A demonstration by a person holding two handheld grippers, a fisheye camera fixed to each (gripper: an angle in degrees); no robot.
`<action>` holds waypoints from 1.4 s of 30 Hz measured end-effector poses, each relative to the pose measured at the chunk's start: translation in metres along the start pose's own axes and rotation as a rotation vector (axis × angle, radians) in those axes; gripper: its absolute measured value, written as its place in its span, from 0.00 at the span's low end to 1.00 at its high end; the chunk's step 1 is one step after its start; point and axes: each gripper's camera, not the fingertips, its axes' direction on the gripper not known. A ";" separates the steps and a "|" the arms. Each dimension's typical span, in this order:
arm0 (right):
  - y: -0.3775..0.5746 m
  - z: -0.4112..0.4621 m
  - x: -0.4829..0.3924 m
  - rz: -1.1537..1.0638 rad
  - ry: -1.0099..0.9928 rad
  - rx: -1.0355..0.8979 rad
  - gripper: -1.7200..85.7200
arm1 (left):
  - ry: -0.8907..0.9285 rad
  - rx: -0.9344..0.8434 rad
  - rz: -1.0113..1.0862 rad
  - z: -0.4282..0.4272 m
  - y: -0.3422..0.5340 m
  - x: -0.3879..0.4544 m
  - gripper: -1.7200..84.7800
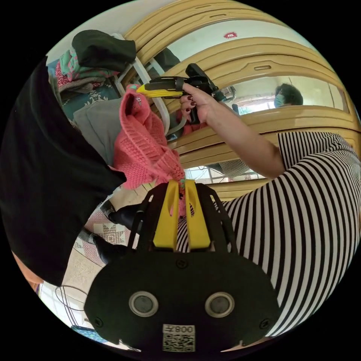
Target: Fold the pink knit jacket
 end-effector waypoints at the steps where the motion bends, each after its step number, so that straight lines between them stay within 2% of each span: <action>1: 0.019 -0.025 -0.006 -0.013 -0.034 0.045 0.04 | 0.010 0.004 0.032 -0.003 0.014 0.013 0.06; 6: 0.102 -0.107 -0.037 -0.058 -0.152 0.200 0.04 | 0.058 0.022 0.152 -0.019 0.079 0.067 0.06; 12: 0.210 -0.184 -0.096 -0.187 -0.404 0.402 0.04 | 0.140 0.115 0.243 -0.056 0.201 0.130 0.06; 18: 0.306 -0.217 -0.224 -0.400 -0.437 0.432 0.03 | 0.197 0.364 0.252 -0.133 0.376 0.191 0.06; 21: 0.345 -0.221 -0.285 -0.545 -0.616 0.418 0.03 | 0.193 0.519 0.273 -0.178 0.472 0.229 0.05; 22: 0.357 -0.223 -0.315 -0.611 -0.675 0.397 0.03 | 0.178 0.594 0.278 -0.198 0.510 0.245 0.05; 26: 0.382 -0.205 -0.441 -0.827 -0.692 0.259 0.03 | 0.054 0.835 0.317 -0.264 0.634 0.313 0.05; 30: 0.380 -0.176 -0.533 -0.943 -0.851 0.136 0.03 | -0.007 1.072 0.376 -0.319 0.735 0.369 0.05; 32: 0.375 -0.155 -0.595 -1.017 -0.890 0.054 0.03 | -0.115 1.180 0.387 -0.351 0.793 0.407 0.05; 37: 0.345 -0.095 -0.712 -1.077 -0.917 -0.122 0.03 | -0.402 1.291 0.272 -0.414 0.884 0.475 0.05; 42: 0.302 -0.023 -0.810 -1.074 -0.941 -0.269 0.03 | -0.502 1.394 0.166 -0.480 0.954 0.511 0.05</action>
